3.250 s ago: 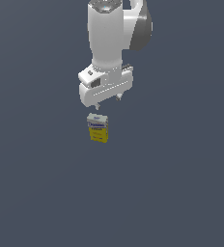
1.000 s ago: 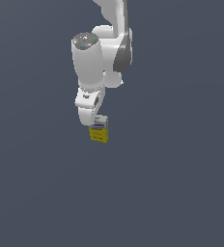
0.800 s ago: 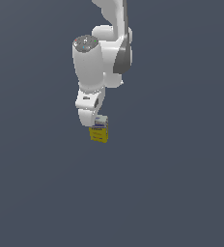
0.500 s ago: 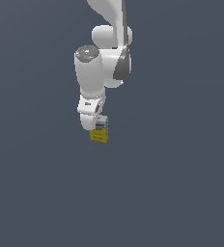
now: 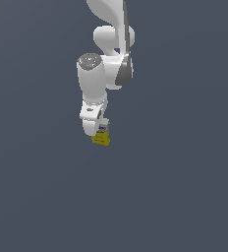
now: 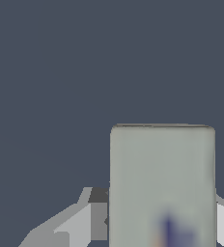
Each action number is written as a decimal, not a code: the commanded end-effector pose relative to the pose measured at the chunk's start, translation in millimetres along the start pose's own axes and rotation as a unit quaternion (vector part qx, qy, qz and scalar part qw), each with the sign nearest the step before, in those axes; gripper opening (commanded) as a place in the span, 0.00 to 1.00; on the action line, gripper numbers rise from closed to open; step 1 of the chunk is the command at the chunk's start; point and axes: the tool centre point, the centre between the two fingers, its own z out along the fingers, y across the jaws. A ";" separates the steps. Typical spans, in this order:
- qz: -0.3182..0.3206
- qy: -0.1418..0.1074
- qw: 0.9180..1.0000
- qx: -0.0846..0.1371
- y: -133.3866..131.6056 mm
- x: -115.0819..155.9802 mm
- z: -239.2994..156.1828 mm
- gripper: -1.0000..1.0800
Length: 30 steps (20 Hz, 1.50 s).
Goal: Pick up the object and move it to a goal position.
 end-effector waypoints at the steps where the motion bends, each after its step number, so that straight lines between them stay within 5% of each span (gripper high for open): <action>1: 0.000 0.000 1.000 0.000 0.0 0.0 0.5 0.00; 15: 0.000 0.000 1.000 0.000 9.7 12.2 -6.8 0.00; 30: 0.000 0.000 1.000 0.000 68.4 84.8 -47.4 0.00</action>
